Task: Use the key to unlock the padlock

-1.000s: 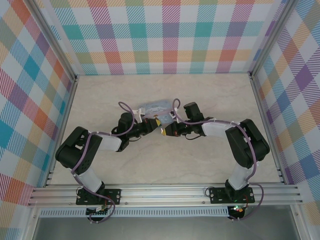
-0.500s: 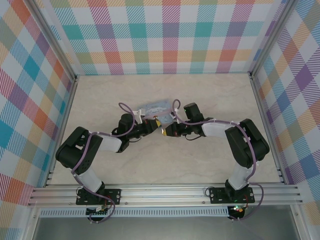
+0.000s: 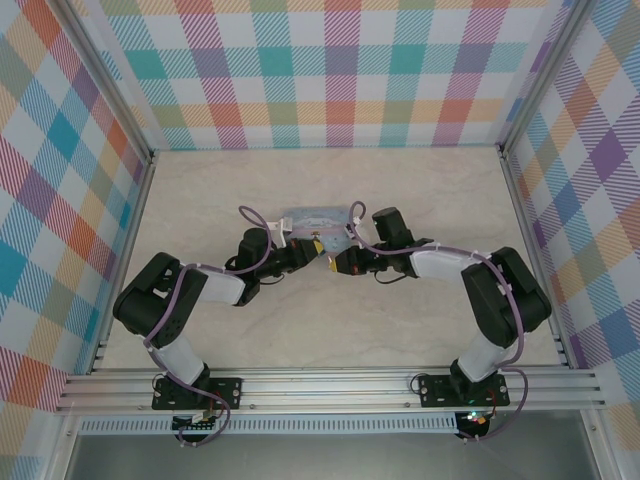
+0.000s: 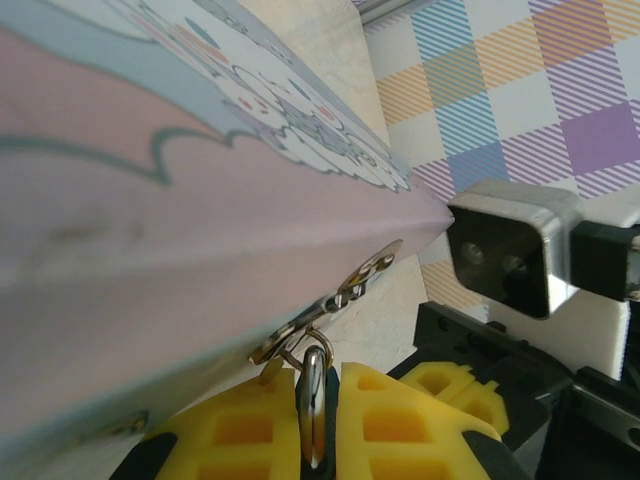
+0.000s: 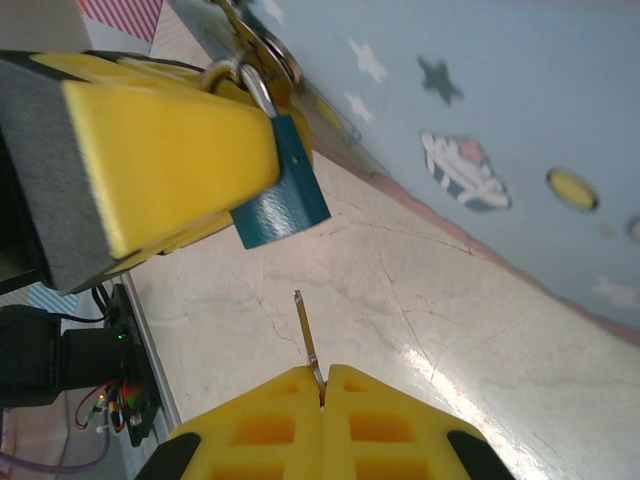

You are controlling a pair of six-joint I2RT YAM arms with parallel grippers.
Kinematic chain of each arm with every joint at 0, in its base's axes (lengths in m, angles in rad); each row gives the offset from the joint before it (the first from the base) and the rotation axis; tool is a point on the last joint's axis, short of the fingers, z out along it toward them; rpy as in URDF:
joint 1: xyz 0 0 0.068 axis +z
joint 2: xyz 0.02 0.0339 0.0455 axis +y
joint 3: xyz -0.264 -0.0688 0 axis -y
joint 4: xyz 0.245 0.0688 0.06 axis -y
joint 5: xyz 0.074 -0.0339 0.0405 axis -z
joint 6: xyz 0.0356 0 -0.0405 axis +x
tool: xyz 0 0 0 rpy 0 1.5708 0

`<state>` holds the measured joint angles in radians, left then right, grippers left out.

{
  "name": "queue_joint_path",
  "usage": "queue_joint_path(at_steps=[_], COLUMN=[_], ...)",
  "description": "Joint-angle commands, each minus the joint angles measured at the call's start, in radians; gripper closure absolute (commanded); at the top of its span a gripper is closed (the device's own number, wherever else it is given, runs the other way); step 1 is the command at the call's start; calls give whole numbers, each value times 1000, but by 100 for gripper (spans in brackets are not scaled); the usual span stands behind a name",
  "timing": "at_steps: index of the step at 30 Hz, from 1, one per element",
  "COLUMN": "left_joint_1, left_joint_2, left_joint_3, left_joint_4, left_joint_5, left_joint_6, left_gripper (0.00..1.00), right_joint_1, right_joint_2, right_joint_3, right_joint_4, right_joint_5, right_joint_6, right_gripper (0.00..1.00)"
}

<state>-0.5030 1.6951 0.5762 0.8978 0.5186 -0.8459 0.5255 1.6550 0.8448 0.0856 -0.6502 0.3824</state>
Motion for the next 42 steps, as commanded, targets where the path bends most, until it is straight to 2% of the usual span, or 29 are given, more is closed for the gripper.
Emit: queue_joint_path(at_steps=[1,24,42], left_joint_1=[-19,-2,3], left_joint_2=[5,-5,-1], left_joint_3=[3,-114,-134], left_joint_4=[84,162,200], left_joint_5=[28,-33,-31], left_joint_6=[-1,-97,-130], left_gripper=[100,100,100], right_joint_1=[8,107,130], right_joint_2=[-48,44,114], right_joint_3=[-6,142,185], right_joint_4=[-33,-249,-278], right_joint_5=[23,130,134], right_joint_6=[-54,-137,-124], right_gripper=[95,95,94])
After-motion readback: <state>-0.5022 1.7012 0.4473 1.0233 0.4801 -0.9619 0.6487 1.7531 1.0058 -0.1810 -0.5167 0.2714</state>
